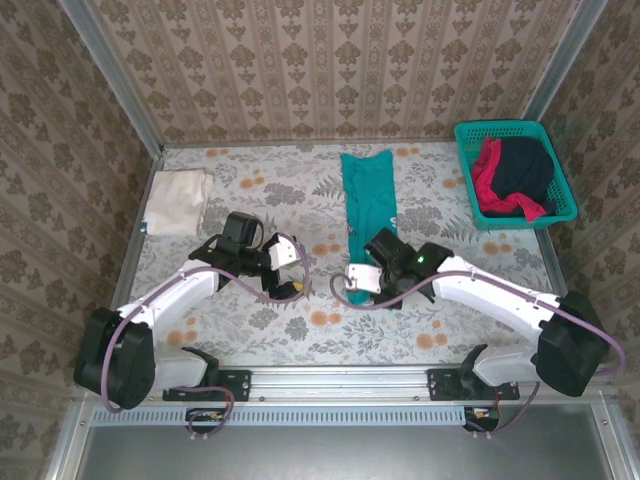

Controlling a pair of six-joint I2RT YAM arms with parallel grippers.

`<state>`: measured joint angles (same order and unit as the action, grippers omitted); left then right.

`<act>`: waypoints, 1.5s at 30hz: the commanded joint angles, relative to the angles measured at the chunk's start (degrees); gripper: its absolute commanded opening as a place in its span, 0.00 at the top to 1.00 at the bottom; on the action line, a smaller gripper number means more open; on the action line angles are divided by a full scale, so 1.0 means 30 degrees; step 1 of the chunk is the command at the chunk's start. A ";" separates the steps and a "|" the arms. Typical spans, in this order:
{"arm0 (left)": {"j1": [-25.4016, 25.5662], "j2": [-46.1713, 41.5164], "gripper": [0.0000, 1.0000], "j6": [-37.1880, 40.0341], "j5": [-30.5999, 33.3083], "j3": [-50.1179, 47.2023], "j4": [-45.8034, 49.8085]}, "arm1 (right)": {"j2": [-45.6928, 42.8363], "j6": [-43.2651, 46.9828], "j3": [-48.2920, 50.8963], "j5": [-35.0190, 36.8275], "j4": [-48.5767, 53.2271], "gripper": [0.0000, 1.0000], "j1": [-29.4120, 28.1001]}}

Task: Fold and stack the t-shirts

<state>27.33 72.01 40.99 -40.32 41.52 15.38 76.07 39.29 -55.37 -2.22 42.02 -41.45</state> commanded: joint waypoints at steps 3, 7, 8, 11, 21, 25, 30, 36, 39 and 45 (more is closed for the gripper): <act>-0.0116 0.0021 0.00 0.0428 -0.0597 -0.0131 -0.0510 | 0.2492 0.3255 -0.2779 -0.0211 0.0819 0.94 0.2878; -0.0175 0.0076 0.00 0.0398 -0.0720 -0.0172 -0.0589 | 0.4760 0.4460 -0.4851 -0.0467 0.0210 0.94 0.4385; -0.0175 0.0119 0.00 0.0426 -0.0724 -0.0158 -0.0541 | 0.5347 0.4687 -0.5391 -0.0573 0.0117 0.94 0.4725; -0.0212 0.0109 0.00 0.0391 -0.0749 -0.0185 -0.0554 | 0.6584 0.5049 -0.6446 -0.0645 -0.0641 0.95 0.5507; -0.0234 0.0490 0.00 0.0399 -0.0918 0.0055 -0.0461 | 0.9885 0.5755 -0.9189 -0.0893 -0.1702 0.95 0.6549; -0.0238 0.0605 0.00 0.0401 -0.1031 0.0103 -0.0453 | 1.1118 0.5766 -1.0451 -0.0681 -0.1650 0.95 0.6668; -0.0234 0.0669 0.00 0.0404 -0.1065 0.0242 -0.0292 | 1.2145 0.5745 -1.1326 -0.0493 -0.1812 0.95 0.6749; -0.0205 0.0694 0.00 0.0464 -0.1182 0.0275 -0.0167 | 1.3016 0.5771 -1.1835 -0.0421 -0.2316 0.95 0.6895; -0.0238 0.0699 0.00 0.0442 -0.1177 0.0351 -0.0001 | 1.3501 0.5772 -1.2168 -0.0162 -0.2171 0.95 0.7018; -0.0208 0.0781 0.00 0.0420 -0.1192 0.0453 0.0044 | 1.4006 0.5593 -1.2289 0.0108 -0.3017 0.78 0.7108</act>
<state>26.92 73.45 40.99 -42.04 41.50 14.17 116.99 55.53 -90.52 -2.92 35.05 -20.47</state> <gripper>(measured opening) 0.997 0.186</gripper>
